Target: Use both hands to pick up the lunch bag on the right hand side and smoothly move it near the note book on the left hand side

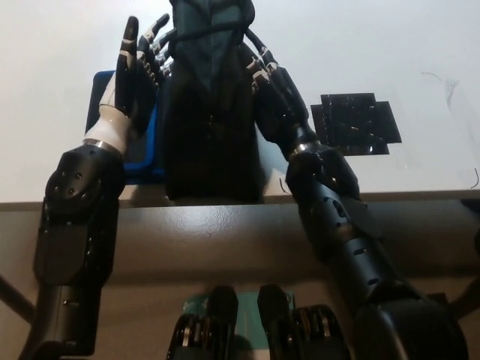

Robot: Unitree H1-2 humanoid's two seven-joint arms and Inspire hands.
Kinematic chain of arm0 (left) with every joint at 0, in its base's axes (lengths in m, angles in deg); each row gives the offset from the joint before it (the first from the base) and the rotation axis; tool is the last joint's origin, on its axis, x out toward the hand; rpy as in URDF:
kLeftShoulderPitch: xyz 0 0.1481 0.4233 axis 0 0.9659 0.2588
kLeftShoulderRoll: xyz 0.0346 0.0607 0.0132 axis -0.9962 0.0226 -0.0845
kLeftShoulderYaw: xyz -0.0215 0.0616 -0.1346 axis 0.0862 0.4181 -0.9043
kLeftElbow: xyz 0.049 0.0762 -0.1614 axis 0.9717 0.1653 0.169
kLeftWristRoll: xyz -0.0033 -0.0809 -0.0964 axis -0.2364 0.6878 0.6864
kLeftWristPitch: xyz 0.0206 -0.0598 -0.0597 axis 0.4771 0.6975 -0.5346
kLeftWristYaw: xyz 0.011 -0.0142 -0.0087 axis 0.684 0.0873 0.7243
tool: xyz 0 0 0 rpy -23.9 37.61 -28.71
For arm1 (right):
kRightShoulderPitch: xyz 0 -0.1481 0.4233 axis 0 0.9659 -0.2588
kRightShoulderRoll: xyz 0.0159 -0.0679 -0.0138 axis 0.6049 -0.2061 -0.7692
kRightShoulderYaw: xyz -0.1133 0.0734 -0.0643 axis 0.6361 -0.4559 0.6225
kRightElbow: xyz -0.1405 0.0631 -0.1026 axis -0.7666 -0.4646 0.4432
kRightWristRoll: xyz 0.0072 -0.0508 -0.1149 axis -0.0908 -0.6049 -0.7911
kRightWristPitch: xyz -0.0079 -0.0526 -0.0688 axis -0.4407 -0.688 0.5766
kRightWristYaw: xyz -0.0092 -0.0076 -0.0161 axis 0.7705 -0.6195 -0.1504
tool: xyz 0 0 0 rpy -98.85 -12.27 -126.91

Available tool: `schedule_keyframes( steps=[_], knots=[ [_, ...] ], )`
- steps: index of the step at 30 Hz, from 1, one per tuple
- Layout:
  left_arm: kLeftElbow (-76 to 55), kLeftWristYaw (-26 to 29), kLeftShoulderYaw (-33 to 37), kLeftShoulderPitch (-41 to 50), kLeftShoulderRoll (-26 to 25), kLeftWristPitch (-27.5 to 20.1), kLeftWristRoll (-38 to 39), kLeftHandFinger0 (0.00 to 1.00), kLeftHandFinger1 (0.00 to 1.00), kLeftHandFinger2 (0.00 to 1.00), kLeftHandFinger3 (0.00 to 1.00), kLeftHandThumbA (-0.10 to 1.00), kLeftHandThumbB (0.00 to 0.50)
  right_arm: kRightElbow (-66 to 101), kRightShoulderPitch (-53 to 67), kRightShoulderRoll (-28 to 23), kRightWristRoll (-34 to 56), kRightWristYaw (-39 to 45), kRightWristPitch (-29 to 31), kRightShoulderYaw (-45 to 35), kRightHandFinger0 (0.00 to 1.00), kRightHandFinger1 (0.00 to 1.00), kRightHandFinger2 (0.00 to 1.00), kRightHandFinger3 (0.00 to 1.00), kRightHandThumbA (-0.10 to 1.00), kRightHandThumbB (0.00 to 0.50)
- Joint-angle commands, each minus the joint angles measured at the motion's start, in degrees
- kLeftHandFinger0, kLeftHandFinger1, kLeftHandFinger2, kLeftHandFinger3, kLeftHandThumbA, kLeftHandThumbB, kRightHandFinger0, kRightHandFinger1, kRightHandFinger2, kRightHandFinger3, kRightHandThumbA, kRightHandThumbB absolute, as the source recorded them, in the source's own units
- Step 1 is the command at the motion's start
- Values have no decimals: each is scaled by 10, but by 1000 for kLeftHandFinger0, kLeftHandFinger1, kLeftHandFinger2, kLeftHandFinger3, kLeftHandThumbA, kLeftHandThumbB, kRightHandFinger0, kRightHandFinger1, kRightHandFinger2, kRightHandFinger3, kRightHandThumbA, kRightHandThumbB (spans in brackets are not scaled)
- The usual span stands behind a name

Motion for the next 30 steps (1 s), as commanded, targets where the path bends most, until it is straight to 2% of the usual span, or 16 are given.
schedule_keyframes(
  steps=[1, 4, 10, 11, 13, 16, 19, 21, 22, 25, 26, 29, 30],
  knots=[
    [-16, -16, -4, 3, -40, -29, 3, 1000, 1000, 1000, 1000, 1000, 345, 59, 3, -41, -39, -21, 26, 10, 1000, 1000, 1000, 1000, 1000, 346],
    [-37, -21, -2, 20, -65, -25, -2, 1000, 1000, 1000, 1000, 1000, 356, 138, 39, -69, -51, -32, 1, 14, 1000, 1000, 1000, 1000, 1000, 319],
    [-60, -20, -1, 34, -79, -25, 5, 1000, 1000, 1000, 1000, 1000, 341, 201, 69, -89, -43, -26, -28, 17, 1000, 1000, 1000, 1000, 1000, 330],
    [-80, -25, -5, 45, -87, -21, 12, 1000, 1000, 1000, 1000, 1000, 343, 247, 95, -104, -30, -18, -52, 14, 1000, 1000, 1000, 1000, 1000, 321],
    [-101, -33, -8, 58, -96, -15, 20, 1000, 1000, 1000, 1000, 1000, 341, 296, 121, -117, -1, -7, -92, 7, 1000, 1000, 1000, 1000, 1000, 338],
    [-104, -34, -8, 59, -97, -13, 21, 1000, 1000, 1000, 1000, 1000, 340, 307, 125, -118, 4, -8, -103, 6, 1000, 1000, 1000, 1000, 1000, 339],
    [-128, -39, -7, 77, -106, -7, 20, 1000, 1000, 1000, 1000, 1000, 358, 379, 160, -140, 45, 5, -155, -3, 1000, 1000, 1000, 1000, 1000, 358],
    [-129, -39, -7, 78, -107, -7, 20, 1000, 1000, 1000, 1000, 1000, 359, 384, 162, -141, 46, 4, -159, -3, 1000, 1000, 1000, 1000, 1000, 359],
    [-136, -39, -8, 86, -109, -8, 19, 1000, 1000, 1000, 1000, 1000, 381, 405, 176, -148, 47, 4, -162, -3, 1000, 1000, 1000, 1000, 1000, 357],
    [-151, -41, -12, 105, -115, -9, 20, 1000, 1000, 1000, 1000, 1000, 397, 444, 204, -162, 44, 2, -166, -3, 1000, 1000, 1000, 1000, 1000, 353],
    [-182, -47, -15, 138, -124, -12, 23, 1000, 1000, 1000, 1000, 1000, 382, 473, 238, -182, 20, 7, -146, 2, 1000, 1000, 1000, 1000, 1000, 352],
    [-187, -47, -16, 141, -125, -11, 23, 1000, 1000, 1000, 1000, 1000, 381, 479, 243, -185, 19, 5, -147, 5, 1000, 1000, 1000, 1000, 1000, 351],
    [-224, -48, -22, 187, -121, -13, 32, 1000, 1000, 1000, 1000, 1000, 363, 511, 292, -195, -1, 13, -121, 11, 1000, 1000, 1000, 1000, 1000, 349]
  ],
)
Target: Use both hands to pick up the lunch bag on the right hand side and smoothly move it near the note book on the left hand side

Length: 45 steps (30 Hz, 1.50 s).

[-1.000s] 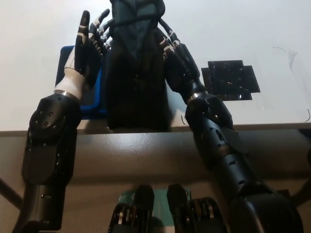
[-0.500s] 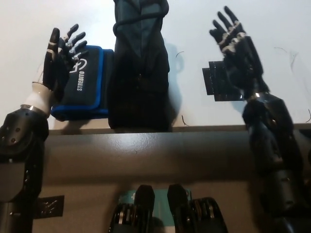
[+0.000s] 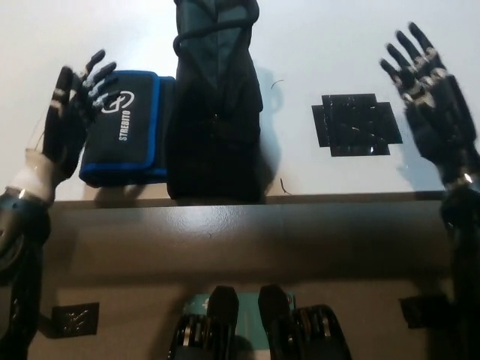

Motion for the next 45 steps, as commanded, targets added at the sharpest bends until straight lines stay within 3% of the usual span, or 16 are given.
schedule_keyframes(
  steps=[1, 5, 6, 7, 11, 18, 33, 45],
  knots=[
    [-95, -11, -19, 83, -20, -14, 27, 1000, 1000, 1000, 1000, 1000, 361, 96, 88, -37, -30, 23, 29, 10, 1000, 1000, 1000, 1000, 1000, 350],
    [-119, -11, -16, 113, -18, -13, 28, 1000, 1000, 1000, 1000, 1000, 359, 127, 121, -43, -40, 11, 26, 20, 1000, 1000, 1000, 1000, 1000, 357],
    [-120, -11, -16, 114, -18, -12, 28, 1000, 1000, 1000, 1000, 1000, 369, 128, 122, -43, -40, 10, 26, 22, 1000, 1000, 1000, 1000, 1000, 381],
    [-125, -17, -16, 182, -5, -51, 29, 1000, 1000, 1000, 1000, 1000, 357, 152, 185, -42, -62, 17, 51, 32, 1000, 1000, 1000, 1000, 1000, 337],
    [-113, -24, -15, 229, 3, -92, 35, 1000, 1000, 1000, 1000, 1000, 328, 168, 231, -40, -76, 11, 63, 41, 1000, 1000, 1000, 1000, 1000, 342],
    [-99, -15, -16, 269, 7, -123, 24, 1000, 1000, 1000, 1000, 1000, 358, 153, 261, -38, -82, 14, 93, 46, 1000, 1000, 1000, 1000, 1000, 321],
    [-11, -26, -3, 265, -12, -157, 7, 1000, 1000, 1000, 1000, 1000, 263, 65, 239, -36, -102, 13, 134, 57, 1000, 1000, 1000, 1000, 1000, 290],
    [10, -28, -3, 255, -15, -146, 12, 1000, 1000, 1000, 1000, 1000, 299, 25, 224, -39, -111, 9, 148, 56, 1000, 1000, 1000, 1000, 1000, 274]
  ],
)
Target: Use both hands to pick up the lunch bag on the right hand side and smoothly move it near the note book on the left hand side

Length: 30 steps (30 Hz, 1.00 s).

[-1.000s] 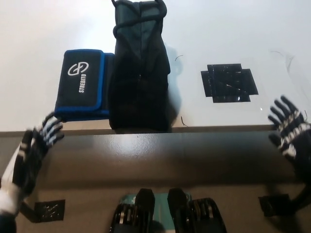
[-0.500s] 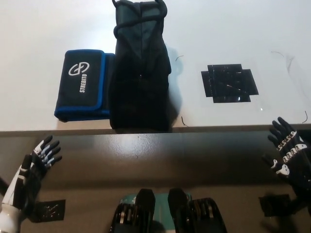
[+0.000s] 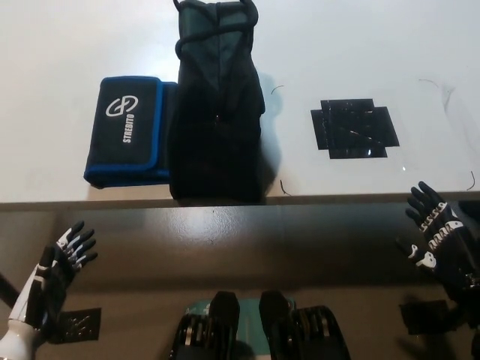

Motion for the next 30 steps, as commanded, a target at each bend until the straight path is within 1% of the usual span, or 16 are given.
schedule_keyframes(
  steps=[1, 4, 6, 9, 11, 12, 15, 17, 21, 22, 23, 27, 29, 30],
  knots=[
    [-1, -7, 0, -15, -21, -18, -1, 1000, 1000, 1000, 1000, 1000, 300, -5, -22, -7, -6, 2, 36, -2, 1000, 1000, 1000, 1000, 1000, 273],
    [-2, -10, -1, -11, -24, -20, -1, 1000, 1000, 1000, 1000, 1000, 290, -4, -17, -4, -5, 2, 35, -2, 1000, 1000, 1000, 1000, 1000, 262],
    [-7, -8, -2, -6, -24, -16, -2, 1000, 1000, 1000, 1000, 1000, 286, 4, -8, -1, -4, 0, 34, -2, 1000, 1000, 1000, 1000, 1000, 240],
    [-7, -8, -2, -5, -24, -16, -1, 1000, 1000, 1000, 1000, 1000, 284, 6, -7, -1, -5, 0, 33, -2, 1000, 1000, 1000, 1000, 1000, 237],
    [-13, -13, -5, -3, -29, -13, 7, 1000, 1000, 1000, 1000, 1000, 288, 31, 16, -2, -3, 1, 29, -2, 1000, 1000, 1000, 1000, 1000, 235],
    [-13, -12, -6, -2, -30, -13, 6, 1000, 1000, 1000, 1000, 1000, 295, 32, 19, -1, -2, 0, 31, -2, 1000, 1000, 1000, 1000, 1000, 237],
    [-14, -11, -5, -1, -30, -14, 5, 1000, 1000, 1000, 1000, 1000, 295, 34, 21, -1, -2, 0, 31, -2, 1000, 1000, 1000, 1000, 1000, 236],
    [-19, -7, -5, 5, -30, -15, 3, 1000, 1000, 1000, 1000, 1000, 282, 31, 18, -1, -4, 3, 37, 0, 1000, 1000, 1000, 1000, 1000, 254],
    [-19, -5, -6, 4, -29, -17, 1, 1000, 1000, 1000, 1000, 1000, 278, 26, 13, -1, -5, 2, 37, 1, 1000, 1000, 1000, 1000, 1000, 254],
    [-17, -6, -6, -1, -31, -13, 3, 1000, 1000, 1000, 1000, 1000, 263, 28, 9, -1, -4, 1, 27, 1, 1000, 1000, 1000, 1000, 1000, 241],
    [-17, -7, -5, -5, -33, -12, 3, 1000, 1000, 1000, 1000, 1000, 261, 28, 6, 0, -4, -1, 23, 2, 1000, 1000, 1000, 1000, 1000, 233],
    [-20, -5, -3, -8, -34, -6, -3, 1000, 1000, 1000, 1000, 1000, 269, 17, -1, -2, 3, 7, 24, 3, 1000, 1000, 1000, 1000, 1000, 231],
    [-18, -5, -3, -9, -34, -8, -3, 1000, 1000, 1000, 1000, 1000, 246, 7, -7, -2, -5, 5, 27, 5, 1000, 1000, 1000, 1000, 1000, 258],
    [-15, -5, -2, -10, -35, -10, -5, 1000, 1000, 1000, 1000, 1000, 243, 6, -8, -1, -7, 3, 25, 5, 1000, 1000, 1000, 1000, 1000, 259]
  ],
)
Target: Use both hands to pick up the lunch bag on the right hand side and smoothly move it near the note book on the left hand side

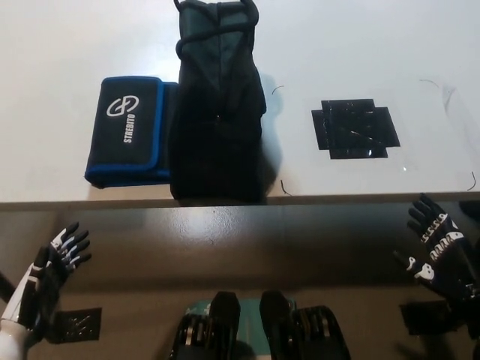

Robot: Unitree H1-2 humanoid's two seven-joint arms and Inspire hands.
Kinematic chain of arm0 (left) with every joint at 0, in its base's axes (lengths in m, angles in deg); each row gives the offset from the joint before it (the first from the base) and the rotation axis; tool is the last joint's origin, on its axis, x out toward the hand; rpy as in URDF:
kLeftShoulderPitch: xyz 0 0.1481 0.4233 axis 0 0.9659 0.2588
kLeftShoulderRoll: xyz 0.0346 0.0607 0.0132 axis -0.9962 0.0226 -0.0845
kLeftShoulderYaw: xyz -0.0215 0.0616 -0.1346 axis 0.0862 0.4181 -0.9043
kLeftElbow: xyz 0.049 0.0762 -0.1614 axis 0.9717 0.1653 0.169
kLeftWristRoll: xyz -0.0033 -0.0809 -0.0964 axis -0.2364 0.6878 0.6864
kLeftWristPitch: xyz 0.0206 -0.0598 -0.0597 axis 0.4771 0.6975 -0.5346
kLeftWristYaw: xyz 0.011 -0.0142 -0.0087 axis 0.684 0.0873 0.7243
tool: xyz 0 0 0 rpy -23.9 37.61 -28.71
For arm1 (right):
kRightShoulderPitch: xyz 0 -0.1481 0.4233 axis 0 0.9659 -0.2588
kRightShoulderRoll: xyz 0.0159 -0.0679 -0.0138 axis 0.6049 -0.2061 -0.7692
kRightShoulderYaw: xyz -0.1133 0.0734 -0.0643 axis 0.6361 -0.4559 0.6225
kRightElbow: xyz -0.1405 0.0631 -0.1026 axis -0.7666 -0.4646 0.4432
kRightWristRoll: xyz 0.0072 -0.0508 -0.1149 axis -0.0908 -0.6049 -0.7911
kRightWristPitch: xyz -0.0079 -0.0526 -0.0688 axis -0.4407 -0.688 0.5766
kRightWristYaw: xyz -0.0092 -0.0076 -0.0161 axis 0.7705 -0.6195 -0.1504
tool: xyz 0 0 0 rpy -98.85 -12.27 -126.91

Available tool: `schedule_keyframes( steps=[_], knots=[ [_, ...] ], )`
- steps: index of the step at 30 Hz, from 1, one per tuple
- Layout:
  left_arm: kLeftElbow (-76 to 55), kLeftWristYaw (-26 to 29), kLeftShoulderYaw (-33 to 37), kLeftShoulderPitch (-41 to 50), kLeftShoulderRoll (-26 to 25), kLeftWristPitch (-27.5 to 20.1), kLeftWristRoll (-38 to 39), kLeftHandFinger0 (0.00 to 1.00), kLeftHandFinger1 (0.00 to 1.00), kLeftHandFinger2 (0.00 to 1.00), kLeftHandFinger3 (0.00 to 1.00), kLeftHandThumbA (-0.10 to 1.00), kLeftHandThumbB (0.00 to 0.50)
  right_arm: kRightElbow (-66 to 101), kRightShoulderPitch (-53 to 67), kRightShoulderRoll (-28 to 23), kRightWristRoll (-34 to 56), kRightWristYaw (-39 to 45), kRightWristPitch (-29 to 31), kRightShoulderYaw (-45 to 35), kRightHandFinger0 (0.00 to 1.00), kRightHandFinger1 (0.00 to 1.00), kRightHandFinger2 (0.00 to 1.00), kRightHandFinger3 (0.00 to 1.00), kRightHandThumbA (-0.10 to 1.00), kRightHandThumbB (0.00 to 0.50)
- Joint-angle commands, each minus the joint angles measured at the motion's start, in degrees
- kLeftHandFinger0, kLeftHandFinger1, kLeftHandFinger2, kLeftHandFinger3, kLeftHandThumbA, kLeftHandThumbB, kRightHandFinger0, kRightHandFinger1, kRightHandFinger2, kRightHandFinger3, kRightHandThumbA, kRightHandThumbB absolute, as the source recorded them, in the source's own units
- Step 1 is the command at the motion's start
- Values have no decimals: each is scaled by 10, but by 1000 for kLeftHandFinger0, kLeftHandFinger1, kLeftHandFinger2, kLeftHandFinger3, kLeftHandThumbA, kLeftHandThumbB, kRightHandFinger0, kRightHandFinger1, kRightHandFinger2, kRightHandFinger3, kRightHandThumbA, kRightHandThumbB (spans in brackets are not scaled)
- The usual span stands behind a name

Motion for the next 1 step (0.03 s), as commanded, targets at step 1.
schedule_keyframes(
  steps=[1],
  knots=[
    [-13, -2, -1, -13, -20, -11, -5, 1000, 1000, 1000, 1000, 1000, 243, -2, -25, -2, -4, 3, 20, 4, 1000, 1000, 1000, 1000, 1000, 259]
  ],
)
